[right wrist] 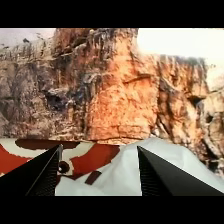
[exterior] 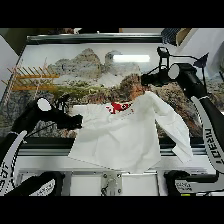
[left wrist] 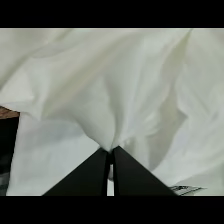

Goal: Fold the clothes and pants, and hang the long-sleeved shirts on hangers.

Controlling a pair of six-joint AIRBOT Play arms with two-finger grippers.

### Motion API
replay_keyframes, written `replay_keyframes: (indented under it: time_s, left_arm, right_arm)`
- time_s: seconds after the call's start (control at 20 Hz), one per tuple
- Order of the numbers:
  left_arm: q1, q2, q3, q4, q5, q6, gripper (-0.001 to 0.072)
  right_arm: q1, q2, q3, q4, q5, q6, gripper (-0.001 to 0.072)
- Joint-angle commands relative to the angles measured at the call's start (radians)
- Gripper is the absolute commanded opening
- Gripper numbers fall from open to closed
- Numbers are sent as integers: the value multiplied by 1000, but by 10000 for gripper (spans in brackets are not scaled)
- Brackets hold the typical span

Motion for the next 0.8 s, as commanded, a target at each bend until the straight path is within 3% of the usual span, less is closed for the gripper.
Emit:
replay_keyframes:
  time_s: [0.0,0.15,0.3,0.5,0.75]
  left_arm:
    - [5,-5,3,0,14,3,15]
    - [5,-5,3,0,27,2,15]
    - [2,-5,3,0,26,2,15]
    - [2,-5,3,-1,26,2,15]
    - [2,-5,3,0,26,2,15]
  right_arm:
    - [3,59,14,-11,147,-197,510]
    - [50,64,-16,-77,248,-196,452]
    - [161,62,-72,-180,169,-169,451]
    - [317,13,-77,-495,101,55,450]
    - [410,-82,-77,-759,199,190,450]
